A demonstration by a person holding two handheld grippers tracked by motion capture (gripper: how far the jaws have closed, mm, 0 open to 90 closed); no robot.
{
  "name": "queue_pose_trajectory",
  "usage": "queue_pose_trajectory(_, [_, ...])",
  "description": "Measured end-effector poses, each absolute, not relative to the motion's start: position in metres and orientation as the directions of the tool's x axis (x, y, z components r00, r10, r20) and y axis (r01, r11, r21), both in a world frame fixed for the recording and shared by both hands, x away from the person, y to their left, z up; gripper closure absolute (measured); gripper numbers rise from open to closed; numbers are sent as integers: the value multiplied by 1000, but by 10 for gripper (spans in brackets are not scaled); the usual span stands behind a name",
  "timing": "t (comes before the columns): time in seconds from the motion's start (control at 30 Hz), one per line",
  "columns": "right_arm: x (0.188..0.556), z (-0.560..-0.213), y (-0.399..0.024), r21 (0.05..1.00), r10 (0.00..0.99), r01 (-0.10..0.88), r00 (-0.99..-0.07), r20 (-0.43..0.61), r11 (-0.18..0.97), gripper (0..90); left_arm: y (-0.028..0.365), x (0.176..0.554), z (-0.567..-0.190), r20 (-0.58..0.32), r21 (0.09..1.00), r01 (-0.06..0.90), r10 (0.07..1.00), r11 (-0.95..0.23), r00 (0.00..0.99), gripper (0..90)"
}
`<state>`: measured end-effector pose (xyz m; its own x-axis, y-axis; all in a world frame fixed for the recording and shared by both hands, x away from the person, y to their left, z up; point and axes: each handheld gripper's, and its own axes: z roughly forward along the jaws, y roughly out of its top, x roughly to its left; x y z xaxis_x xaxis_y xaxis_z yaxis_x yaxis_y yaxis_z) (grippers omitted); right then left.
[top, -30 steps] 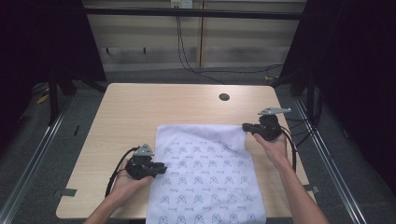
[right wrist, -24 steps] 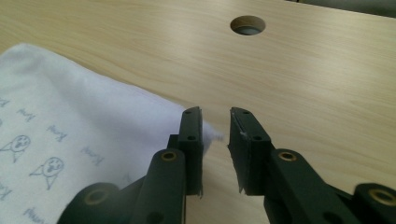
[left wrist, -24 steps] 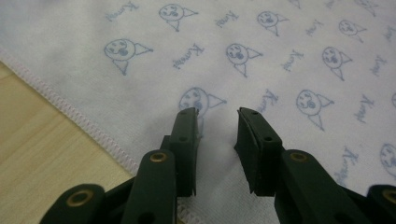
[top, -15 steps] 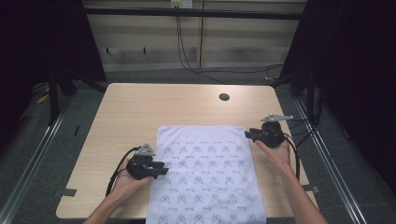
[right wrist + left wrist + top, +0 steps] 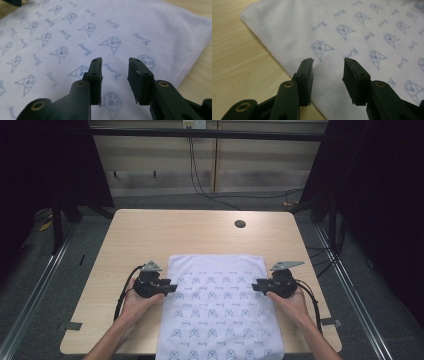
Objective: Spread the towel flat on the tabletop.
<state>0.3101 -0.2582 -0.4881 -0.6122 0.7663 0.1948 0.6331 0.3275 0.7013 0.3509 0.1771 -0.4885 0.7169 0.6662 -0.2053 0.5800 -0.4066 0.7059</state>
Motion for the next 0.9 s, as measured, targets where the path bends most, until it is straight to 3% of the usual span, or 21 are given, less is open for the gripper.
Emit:
queue_pose_trajectory(0.03, [311, -489, -255, 698, 770, 626, -616, 167, 349, 621, 177, 354, -489, -223, 707, 588, 665, -393, 713, 581])
queue_pose_trajectory(0.1, [312, -491, -250, 684, 773, 614, -624, 113, 395, 607, 173, 358, -491, -156, 694, 576, 691, -431, 706, 578])
queue_pose_trajectory(0.17, [310, -497, -244, 657, 757, 576, -654, 13, 486, 631, 168, 360, -499, -160, 688, 573, 678, -445, 718, 602])
queue_pose_trajectory(0.37, [292, -496, -253, 659, 744, 594, -664, 78, 461, 623, 164, 340, -499, -69, 695, 489, 627, -528, 776, 596])
queue_pose_trajectory(0.5, [274, -497, -259, 667, 738, 609, -662, 130, 429, 628, 168, 321, -498, -64, 695, 471, 606, -543, 793, 596])
queue_pose_trajectory(0.73, [243, -494, -256, 648, 727, 610, -675, 123, 457, 629, 176, 294, -498, -138, 696, 508, 600, -507, 788, 596])
queue_pose_trajectory(0.9, [229, -492, -255, 632, 712, 623, -685, 154, 461, 636, 179, 283, -495, -142, 681, 509, 588, -525, 796, 596])
